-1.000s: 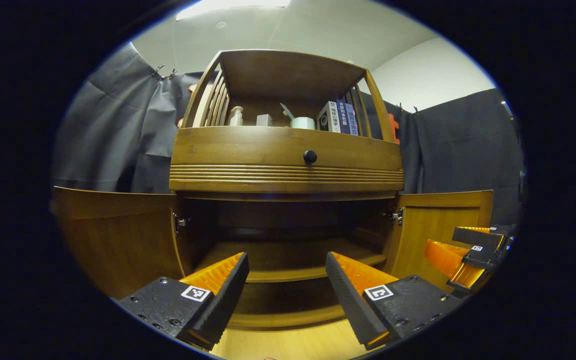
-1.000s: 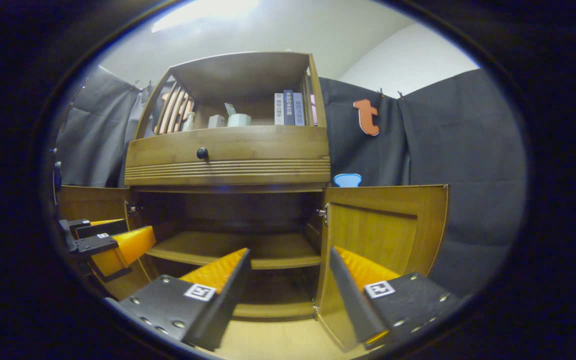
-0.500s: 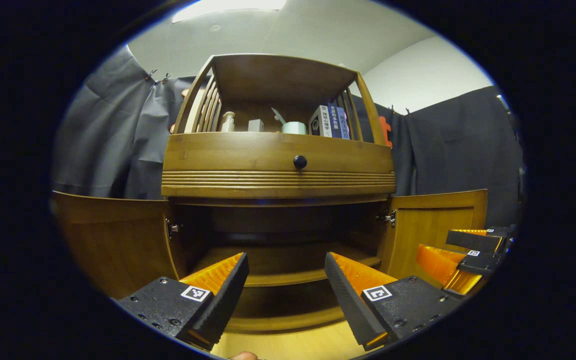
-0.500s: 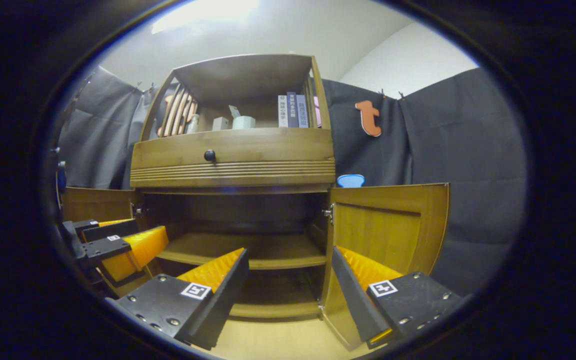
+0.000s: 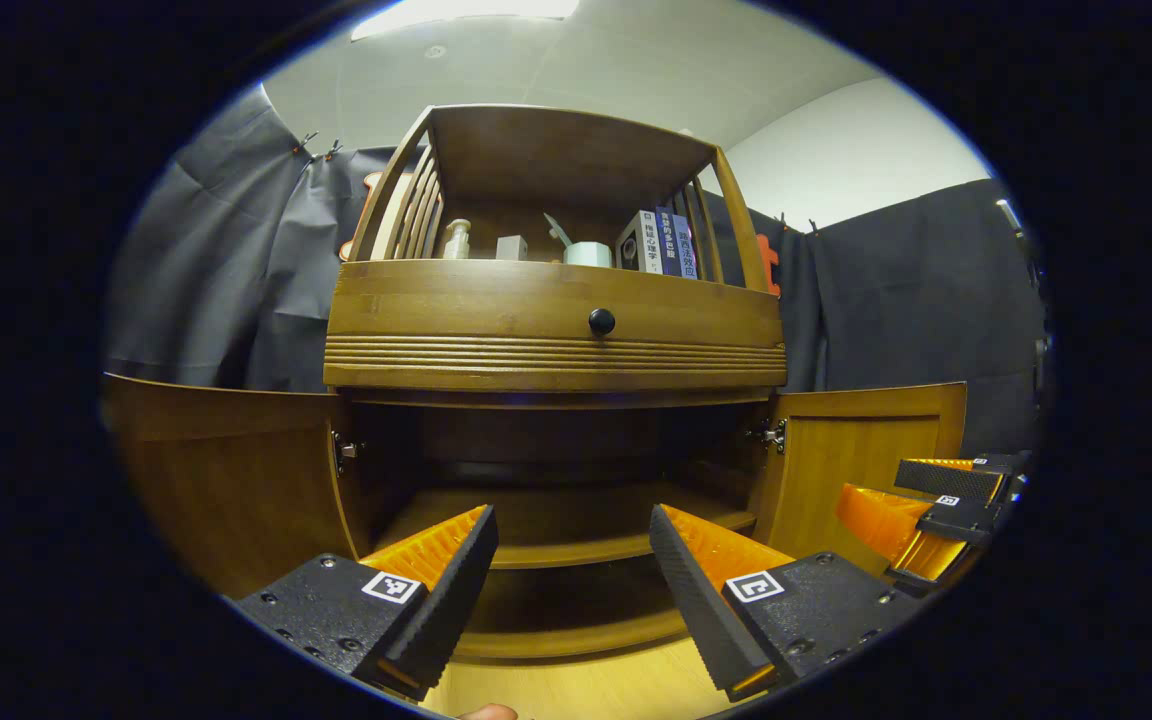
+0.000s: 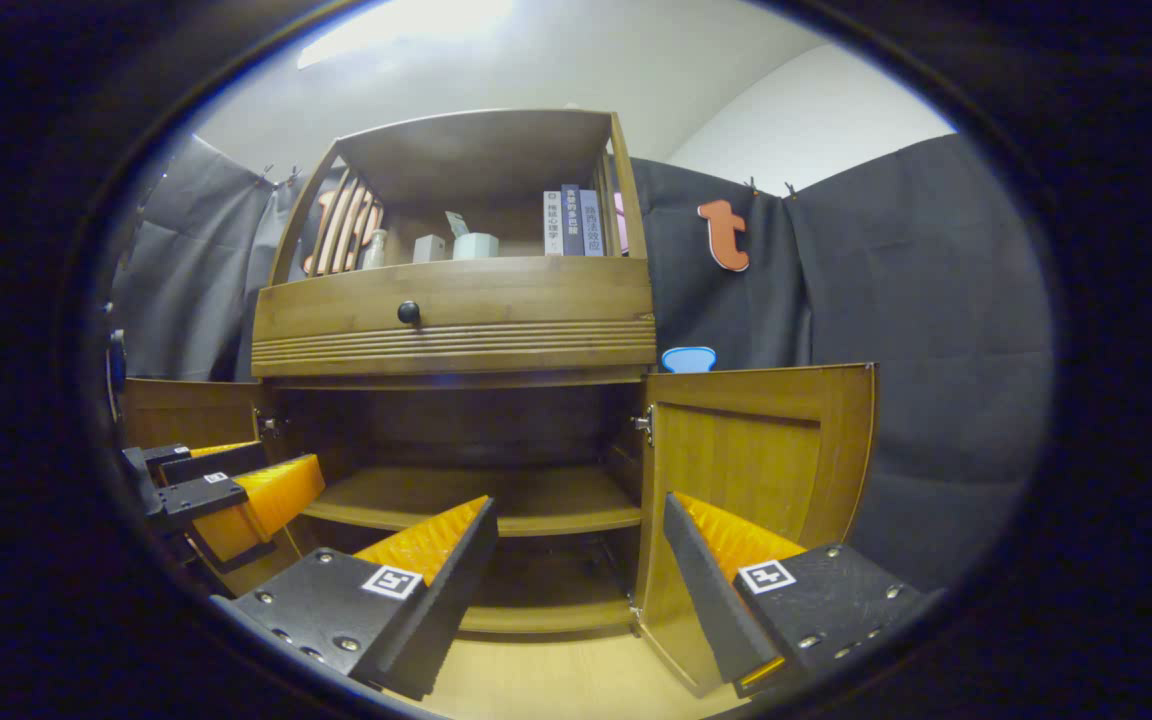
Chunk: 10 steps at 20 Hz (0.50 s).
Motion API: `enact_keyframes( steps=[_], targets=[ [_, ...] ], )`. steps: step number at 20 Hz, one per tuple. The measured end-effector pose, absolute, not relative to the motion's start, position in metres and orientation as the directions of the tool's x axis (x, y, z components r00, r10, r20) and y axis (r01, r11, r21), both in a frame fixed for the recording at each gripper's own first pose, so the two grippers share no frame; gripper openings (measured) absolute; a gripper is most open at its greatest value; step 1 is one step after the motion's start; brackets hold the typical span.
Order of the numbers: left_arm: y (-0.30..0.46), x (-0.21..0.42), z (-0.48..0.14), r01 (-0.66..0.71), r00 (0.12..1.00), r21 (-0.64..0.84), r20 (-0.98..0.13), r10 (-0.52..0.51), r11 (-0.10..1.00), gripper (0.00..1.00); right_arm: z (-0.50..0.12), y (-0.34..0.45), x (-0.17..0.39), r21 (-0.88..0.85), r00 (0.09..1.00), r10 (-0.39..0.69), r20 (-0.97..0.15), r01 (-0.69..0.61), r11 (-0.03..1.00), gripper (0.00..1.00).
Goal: Open the right door of the double-door shoe cabinet with the right hand, and open the left door with the left hand.
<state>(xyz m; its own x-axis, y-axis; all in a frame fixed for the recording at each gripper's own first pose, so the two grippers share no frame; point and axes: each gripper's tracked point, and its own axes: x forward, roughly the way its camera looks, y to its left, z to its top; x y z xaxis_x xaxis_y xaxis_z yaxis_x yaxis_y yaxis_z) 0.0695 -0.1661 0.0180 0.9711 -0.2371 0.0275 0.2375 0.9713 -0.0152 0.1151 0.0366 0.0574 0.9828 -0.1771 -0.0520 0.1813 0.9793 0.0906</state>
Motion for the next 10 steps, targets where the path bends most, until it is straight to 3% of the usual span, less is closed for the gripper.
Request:
enact_keyframes(
  steps=[10],
  targets=[
    [-0.158, 0.074, 0.018, 0.249, 0.968, 0.007, 0.028, -0.249, 0.968, 0.95, 0.051, 0.048, 0.115, 0.095, 0.981, -0.186, -0.062, 0.191, 0.977, 0.99]
  ],
)
